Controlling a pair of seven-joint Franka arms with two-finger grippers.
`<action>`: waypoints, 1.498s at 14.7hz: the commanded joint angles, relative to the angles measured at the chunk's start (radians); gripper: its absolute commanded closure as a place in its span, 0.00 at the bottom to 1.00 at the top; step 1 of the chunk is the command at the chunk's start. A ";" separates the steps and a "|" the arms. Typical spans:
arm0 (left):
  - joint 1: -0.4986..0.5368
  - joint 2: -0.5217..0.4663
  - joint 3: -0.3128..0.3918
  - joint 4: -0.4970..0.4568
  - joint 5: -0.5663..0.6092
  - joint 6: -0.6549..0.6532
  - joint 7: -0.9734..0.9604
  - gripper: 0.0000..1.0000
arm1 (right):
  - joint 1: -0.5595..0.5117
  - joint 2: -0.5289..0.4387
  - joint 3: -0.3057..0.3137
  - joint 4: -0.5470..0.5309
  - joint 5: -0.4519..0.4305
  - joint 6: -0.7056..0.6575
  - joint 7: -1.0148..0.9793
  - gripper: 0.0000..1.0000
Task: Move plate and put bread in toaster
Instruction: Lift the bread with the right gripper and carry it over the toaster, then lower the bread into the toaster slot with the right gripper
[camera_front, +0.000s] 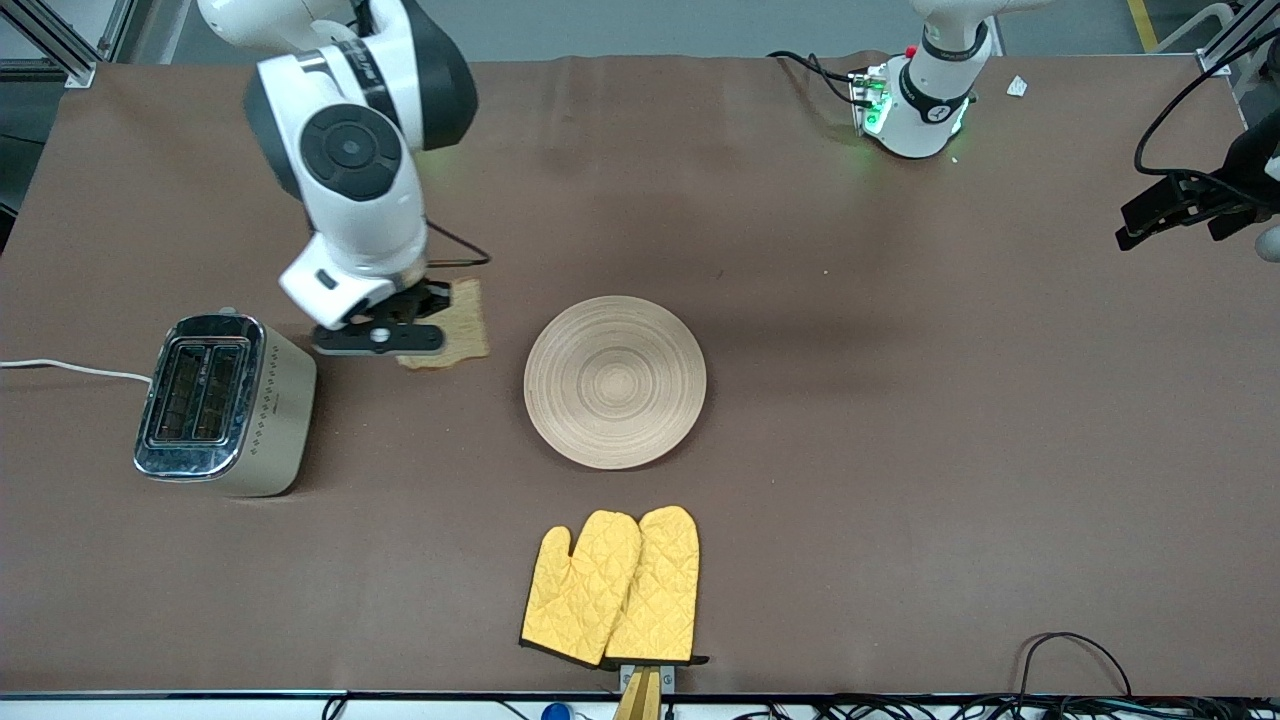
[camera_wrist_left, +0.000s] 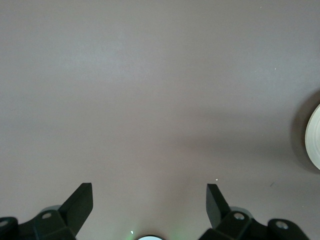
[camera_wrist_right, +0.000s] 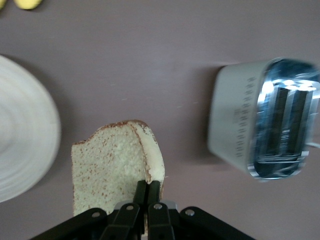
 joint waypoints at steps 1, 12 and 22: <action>0.000 0.010 0.003 0.022 0.005 -0.022 0.005 0.00 | -0.033 -0.030 0.003 -0.017 -0.156 -0.019 -0.119 1.00; -0.014 0.028 -0.001 0.024 0.008 -0.021 -0.001 0.00 | -0.131 -0.214 0.003 -0.339 -0.735 0.106 -0.251 1.00; -0.014 0.039 -0.003 0.025 0.005 -0.018 -0.003 0.00 | -0.265 -0.186 0.004 -0.461 -0.905 0.324 -0.086 1.00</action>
